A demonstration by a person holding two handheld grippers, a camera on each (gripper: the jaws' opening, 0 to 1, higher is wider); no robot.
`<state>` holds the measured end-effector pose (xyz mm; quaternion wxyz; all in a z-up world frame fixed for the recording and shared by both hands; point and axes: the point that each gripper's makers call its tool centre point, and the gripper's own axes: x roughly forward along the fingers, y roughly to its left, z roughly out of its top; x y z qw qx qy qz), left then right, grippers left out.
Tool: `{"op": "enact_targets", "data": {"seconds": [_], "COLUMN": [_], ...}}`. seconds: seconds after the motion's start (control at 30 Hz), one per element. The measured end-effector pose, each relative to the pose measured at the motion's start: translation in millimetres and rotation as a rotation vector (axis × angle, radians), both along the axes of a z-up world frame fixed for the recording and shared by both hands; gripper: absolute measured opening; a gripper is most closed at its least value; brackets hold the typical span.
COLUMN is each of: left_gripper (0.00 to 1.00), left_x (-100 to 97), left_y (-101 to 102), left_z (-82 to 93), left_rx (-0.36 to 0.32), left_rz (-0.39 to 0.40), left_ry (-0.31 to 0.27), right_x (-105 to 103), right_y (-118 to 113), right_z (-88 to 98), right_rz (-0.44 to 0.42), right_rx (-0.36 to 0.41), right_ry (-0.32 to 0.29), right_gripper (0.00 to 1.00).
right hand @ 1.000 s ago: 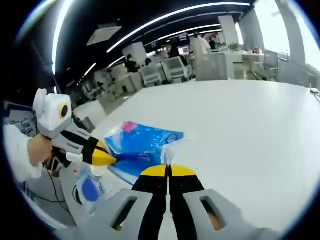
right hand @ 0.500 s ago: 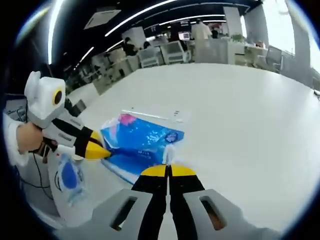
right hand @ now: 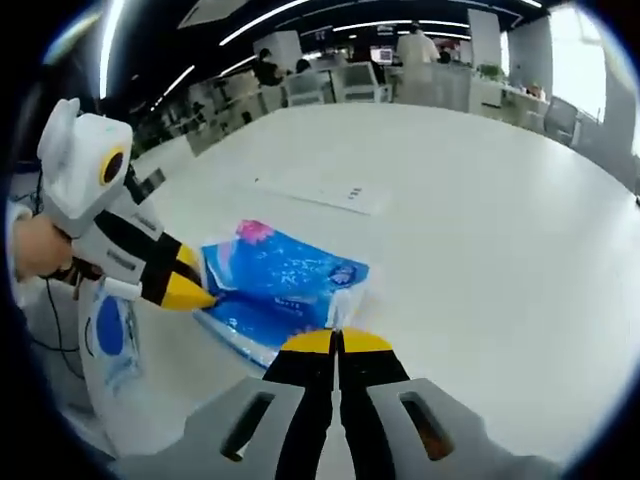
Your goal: Arrange the tabletop items into an orderly group along one side of the table until the central work area is clear of visible clutter.
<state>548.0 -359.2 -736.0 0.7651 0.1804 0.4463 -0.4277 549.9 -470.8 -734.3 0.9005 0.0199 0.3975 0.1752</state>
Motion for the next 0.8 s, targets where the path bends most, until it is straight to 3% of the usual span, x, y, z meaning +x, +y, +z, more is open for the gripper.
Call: {"op": "enact_targets", "data": {"seconds": [0.4, 0.8], "left_gripper": [0.06, 0.07], "left_x": [1.9, 5.1], "left_y": [5.5, 6.5], "left_z": [-15.4, -21.2], "left_rx": [0.029, 0.017], "left_rz": [0.032, 0.065], "left_ry": [0.038, 0.060], "right_x": [0.0, 1.5], "right_y": [5.8, 6.6], "right_z": [-16.6, -19.4], "right_rz": [0.009, -0.013], "right_rx": [0.006, 0.023], "right_ry": [0.038, 0.045], "right_gripper": [0.00, 0.00]}}
